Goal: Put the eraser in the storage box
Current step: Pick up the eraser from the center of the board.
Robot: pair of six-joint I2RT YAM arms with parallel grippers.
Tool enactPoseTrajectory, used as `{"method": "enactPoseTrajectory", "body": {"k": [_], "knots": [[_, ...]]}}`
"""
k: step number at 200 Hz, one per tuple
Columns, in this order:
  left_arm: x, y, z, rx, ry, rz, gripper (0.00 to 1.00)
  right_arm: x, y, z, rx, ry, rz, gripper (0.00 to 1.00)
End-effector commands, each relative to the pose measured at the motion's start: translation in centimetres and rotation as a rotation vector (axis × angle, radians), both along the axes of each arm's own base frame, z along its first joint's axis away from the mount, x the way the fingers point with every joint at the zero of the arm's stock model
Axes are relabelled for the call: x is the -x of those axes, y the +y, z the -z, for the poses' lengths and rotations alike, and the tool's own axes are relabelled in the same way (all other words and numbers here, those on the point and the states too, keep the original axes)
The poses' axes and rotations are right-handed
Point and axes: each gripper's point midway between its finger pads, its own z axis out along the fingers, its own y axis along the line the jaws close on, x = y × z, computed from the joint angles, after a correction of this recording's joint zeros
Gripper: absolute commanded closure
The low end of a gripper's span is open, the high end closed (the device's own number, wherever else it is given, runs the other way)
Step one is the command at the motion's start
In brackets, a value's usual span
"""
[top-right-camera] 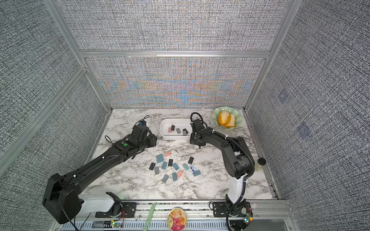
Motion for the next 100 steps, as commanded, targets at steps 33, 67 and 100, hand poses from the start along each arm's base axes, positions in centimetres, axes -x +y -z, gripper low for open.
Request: {"method": "enactPoseTrajectory", "body": {"k": [33, 67, 100], "knots": [[0.0, 0.4, -0.4, -0.009, -0.019, -0.007, 0.59, -0.7, 0.1, 0.5, -0.027, -0.008, 0.042, 0.52], [0.1, 0.5, -0.3, -0.011, -0.019, -0.011, 0.59, -0.9, 0.3, 1.1, -0.035, -0.001, 0.047, 0.52], [0.1, 0.6, -0.4, -0.011, -0.021, -0.016, 0.59, -1.0, 0.5, 1.8, -0.041, 0.013, 0.043, 0.52]]}}
